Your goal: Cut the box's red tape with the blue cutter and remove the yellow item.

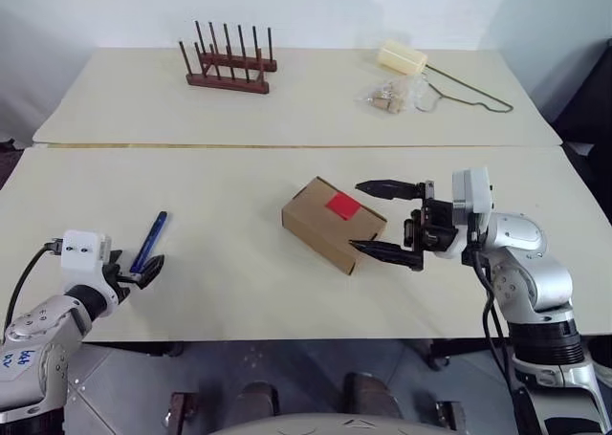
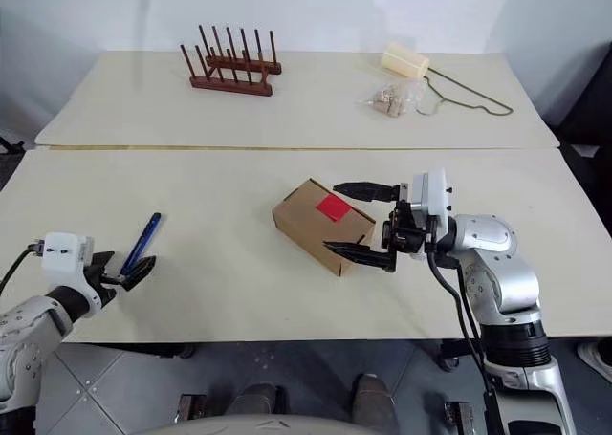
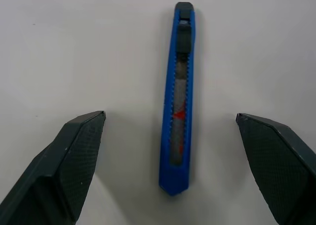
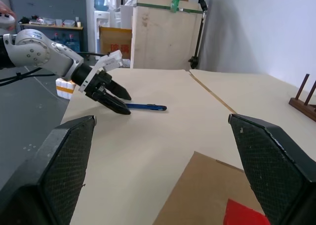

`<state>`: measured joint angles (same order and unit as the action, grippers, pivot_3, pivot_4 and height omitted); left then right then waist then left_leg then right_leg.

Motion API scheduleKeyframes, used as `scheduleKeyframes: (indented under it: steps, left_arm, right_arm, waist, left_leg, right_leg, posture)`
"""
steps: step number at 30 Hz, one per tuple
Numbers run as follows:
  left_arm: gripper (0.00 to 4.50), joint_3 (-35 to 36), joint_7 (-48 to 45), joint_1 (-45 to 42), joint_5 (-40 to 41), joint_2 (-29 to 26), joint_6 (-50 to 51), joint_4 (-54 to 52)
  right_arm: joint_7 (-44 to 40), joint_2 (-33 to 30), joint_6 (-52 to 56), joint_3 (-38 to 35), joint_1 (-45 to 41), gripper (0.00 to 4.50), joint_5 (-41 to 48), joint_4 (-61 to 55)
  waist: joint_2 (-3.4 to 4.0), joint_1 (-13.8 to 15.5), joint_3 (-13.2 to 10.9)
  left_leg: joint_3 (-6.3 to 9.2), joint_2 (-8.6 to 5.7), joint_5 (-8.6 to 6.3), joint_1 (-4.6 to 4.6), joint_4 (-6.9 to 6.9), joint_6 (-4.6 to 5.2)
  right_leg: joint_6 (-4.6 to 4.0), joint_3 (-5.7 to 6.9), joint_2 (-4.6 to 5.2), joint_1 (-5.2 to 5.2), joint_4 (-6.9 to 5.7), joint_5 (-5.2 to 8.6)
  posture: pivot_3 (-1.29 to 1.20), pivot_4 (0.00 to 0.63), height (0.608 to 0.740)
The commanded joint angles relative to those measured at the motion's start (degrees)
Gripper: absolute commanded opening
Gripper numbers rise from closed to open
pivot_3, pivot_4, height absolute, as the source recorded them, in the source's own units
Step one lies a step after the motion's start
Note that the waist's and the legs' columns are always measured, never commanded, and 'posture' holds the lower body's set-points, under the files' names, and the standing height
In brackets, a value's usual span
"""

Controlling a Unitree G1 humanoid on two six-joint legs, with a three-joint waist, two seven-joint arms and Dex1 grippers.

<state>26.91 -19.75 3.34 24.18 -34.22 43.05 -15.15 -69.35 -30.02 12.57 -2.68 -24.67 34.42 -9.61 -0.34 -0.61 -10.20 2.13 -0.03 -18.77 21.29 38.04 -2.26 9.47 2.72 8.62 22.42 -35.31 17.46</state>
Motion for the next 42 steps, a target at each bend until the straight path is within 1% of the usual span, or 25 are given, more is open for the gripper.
scheduleKeyframes:
  steps: [1, 3, 5, 10, 15, 17, 19, 20, 21, 23, 25, 26, 27, 29, 31, 33, 35, 37, 40, 42]
  left_arm:
    - [4.32, -2.96, -0.11, 2.06, -0.54, 0.48, 3.98, 1.04]
    - [3.90, -3.06, -0.23, 2.80, 0.15, 0.73, 5.19, 0.58]
    - [3.38, -3.18, -0.39, 3.29, 0.39, 0.93, 5.71, -0.01]
    - [1.95, -3.69, -0.07, 3.78, 0.31, 1.76, 6.48, -1.14]
    - [0.47, -3.47, -1.00, 4.26, -0.26, 1.74, 4.81, 0.22]
    - [0.43, -2.23, -3.35, 3.69, -0.59, 1.33, -0.68, 2.34]
    - [0.43, -0.07, -8.11, 1.93, 0.49, 1.00, -9.21, 3.82]
    - [0.43, 1.25, -12.93, 1.38, 2.03, 0.43, -14.70, 2.97]
    - [0.43, 2.19, -17.92, 1.35, 3.85, -0.40, -18.59, 2.04]
    - [0.43, 2.88, -25.23, 2.29, 6.10, -2.83, -21.63, 1.04]
    - [0.43, 2.08, -29.23, 3.15, 5.95, -5.28, -22.80, 1.73]
    - [0.43, -1.87, -33.78, 4.72, 2.20, -10.01, -24.71, 1.76]
    - [0.43, -4.77, -37.09, 5.87, -0.56, -13.48, -26.13, 1.77]
    - [0.43, -14.03, -44.87, 4.82, -5.56, -21.41, -28.81, -0.24]
    - [0.43, -20.41, -47.08, 0.61, -6.37, -23.81, -27.73, -2.73]
    - [0.43, -26.52, -47.76, -4.55, -8.19, -23.61, -26.14, -4.83]
    - [0.43, -34.17, -47.02, -12.23, -12.31, -21.05, -23.67, -5.60]
    - [0.43, -38.90, -46.05, -17.41, -14.60, -18.64, -20.96, -5.51]
    - [0.43, -44.45, -45.50, -23.35, -16.99, -14.61, -17.41, -4.33]
    - [0.43, -49.03, -45.45, -27.36, -19.88, -11.97, -15.26, -2.92]
  right_arm:
    - [0.41, -0.26, -0.52, -0.76, 0.88, 4.50, 1.12, -2.53]
    - [0.44, -0.30, -0.58, -0.94, 1.13, 4.50, 1.30, -2.68]
    - [0.19, -0.40, -0.72, -1.02, 1.23, 4.50, 1.39, -2.54]
    - [-0.45, -0.49, -1.61, -1.20, 1.28, 4.50, 1.17, -1.72]
    - [-0.68, -0.57, -2.18, -0.95, 0.86, 4.50, 0.63, -0.91]
    - [-0.59, -0.79, -2.17, -0.95, 0.72, 4.50, 0.57, -0.89]
    - [-0.53, -1.13, -1.98, -1.02, 0.63, 4.50, 0.58, -1.16]
    - [-0.67, -0.40, -4.65, -1.71, 0.15, 4.50, 0.37, -1.38]
    - [-0.33, -0.35, -5.04, -1.90, -0.35, 4.50, 0.49, -2.11]
    - [0.15, -0.98, -2.90, -1.72, -0.74, 4.50, 2.31, -4.09]
    - [-0.50, -1.76, -2.36, -1.06, -0.68, 4.50, 2.55, -5.26]
    - [-2.91, -3.08, -2.79, -0.22, 0.20, 4.50, 2.65, -7.29]
    - [-4.65, -4.06, -3.03, 0.37, 0.86, 4.50, 2.77, -8.80]
    - [-4.83, -6.29, 1.57, 1.86, 3.02, 4.50, 5.24, -13.54]
    - [-5.17, -8.37, 3.32, 3.19, 5.26, 4.50, 4.77, -15.72]
    - [-3.95, -10.85, 5.51, 4.12, 7.60, 4.50, 2.61, -16.53]
    - [-4.11, -13.75, 6.40, 4.90, 10.61, 4.50, 0.47, -17.00]
    - [-3.54, -15.54, 6.89, 5.39, 12.42, 4.50, -1.20, -17.17]
    - [-1.60, -16.80, 7.97, 6.92, 13.24, 3.89, -4.17, -16.74]
    - [1.14, -16.89, 9.28, 9.07, 12.81, 3.21, -7.70, -16.04]
  waist:
    - [0.06, 0.37, 0.03]
    - [0.17, 0.46, 0.10]
    - [0.32, 0.47, 0.18]
    - [0.54, 0.51, 0.31]
    - [0.60, 0.58, 0.35]
    - [0.62, 0.58, 0.36]
    - [0.62, 0.70, 0.36]
    - [0.60, 0.75, 0.34]
    - [0.49, 0.77, 0.28]
    - [0.21, 0.69, 0.13]
    - [0.19, 0.53, 0.13]
    - [0.20, 0.52, 0.12]
    - [0.19, 0.52, 0.11]
    - [0.27, 0.49, 0.08]
    - [0.29, 0.85, 0.06]
    - [0.25, 1.23, 0.03]
    - [0.20, 1.63, 0.01]
    - [0.20, 1.91, 0.01]
    - [0.17, 1.35, -0.01]
    - [0.15, 1.40, -0.02]
  left_leg:
    - [-0.01, 0.00, 0.00, 0.00, 0.00, 0.00]
    - [-0.06, 0.00, -0.01, -0.02, 0.00, 0.01]
    - [-0.09, 0.00, -0.01, -0.06, 0.00, 0.02]
    - [-0.12, 0.00, -0.02, -0.09, -0.01, 0.02]
    - [-0.13, -0.01, -0.02, -0.11, -0.01, 0.04]
    - [-0.13, -0.01, -0.02, -0.11, -0.01, 0.04]
    - [-0.14, 0.00, -0.02, -0.11, -0.01, 0.04]
    - [-0.14, 0.00, -0.02, -0.10, 0.00, 0.03]
    - [-0.14, 0.00, -0.02, -0.08, 0.00, 0.03]
    - [-0.14, 0.02, -0.02, 0.01, 0.03, 0.03]
    - [-0.13, 0.07, -0.03, 0.02, 0.00, 0.01]
    - [-0.14, 0.06, -0.04, 0.02, -0.04, 0.01]
    - [-0.16, 0.06, -0.05, 0.02, -0.08, 0.04]
    - [-0.21, 0.06, -0.09, 0.03, -0.18, 0.06]
    - [-0.30, 0.05, -0.13, 0.02, -0.23, 0.15]
    - [-0.29, 0.05, -0.16, 0.06, -0.19, 0.19]
    - [-0.30, 0.05, -0.20, 0.11, -0.08, 0.25]
    - [-0.33, 0.02, -0.22, 0.13, 0.00, 0.28]
    - [-0.39, 0.04, -0.22, 0.12, 0.01, 0.28]
    - [-0.40, 0.05, -0.21, 0.12, 0.01, 0.28]
  right_leg:
    - [0.00, 0.00, 0.00, 0.00, 0.00, 0.00]
    - [0.00, -0.05, 0.00, 0.00, 0.01, 0.00]
    - [0.00, -0.07, 0.00, -0.01, 0.00, 0.00]
    - [0.00, -0.09, 0.00, -0.02, 0.00, 0.00]
    - [0.00, -0.10, 0.00, -0.04, 0.00, 0.00]
    - [0.00, -0.10, 0.00, -0.04, 0.00, 0.00]
    - [0.00, -0.10, 0.00, -0.03, 0.01, 0.00]
    - [0.00, -0.10, 0.00, -0.02, 0.09, 0.00]
    - [0.00, -0.09, 0.00, -0.02, 0.23, 0.00]
    - [0.00, -0.07, -0.02, 0.03, 0.25, 0.00]
    - [-0.01, -0.06, -0.04, 0.03, 0.26, 0.00]
    - [0.00, -0.06, -0.03, 0.02, 0.25, 0.00]
    - [0.00, -0.06, -0.03, 0.03, 0.25, 0.00]
    - [0.00, -0.05, -0.05, 0.04, 0.31, 0.00]
    - [0.00, -0.06, -0.05, 0.03, 0.37, 0.00]
    - [0.00, -0.06, -0.04, 0.03, 0.40, 0.00]
    - [0.03, -0.06, -0.04, 0.02, 0.38, -0.02]
    - [0.05, -0.06, -0.05, 0.03, 0.34, -0.03]
    - [0.07, -0.07, -0.05, 0.06, 0.30, -0.04]
    - [0.07, -0.07, -0.06, 0.08, 0.27, -0.03]
  posture:
    - [0.00, 0.150, 0.740]
    - [0.00, 0.150, 0.740]
    - [0.00, 0.150, 0.740]
    - [0.00, 0.150, 0.740]
    - [0.00, 0.150, 0.740]
    - [0.00, 0.150, 0.740]
    - [0.00, 0.150, 0.740]
    - [0.00, 0.150, 0.740]
    - [0.00, 0.150, 0.740]
    - [0.00, 0.150, 0.740]
    - [0.00, 0.150, 0.740]
    - [0.00, 0.150, 0.740]
    - [0.00, 0.150, 0.740]
    - [0.00, 0.150, 0.740]
    - [0.00, 0.150, 0.740]
    - [0.00, 0.150, 0.740]
    - [0.00, 0.150, 0.740]
    - [0.00, 0.150, 0.740]
    - [0.00, 0.150, 0.740]
    - [0.00, 0.150, 0.740]
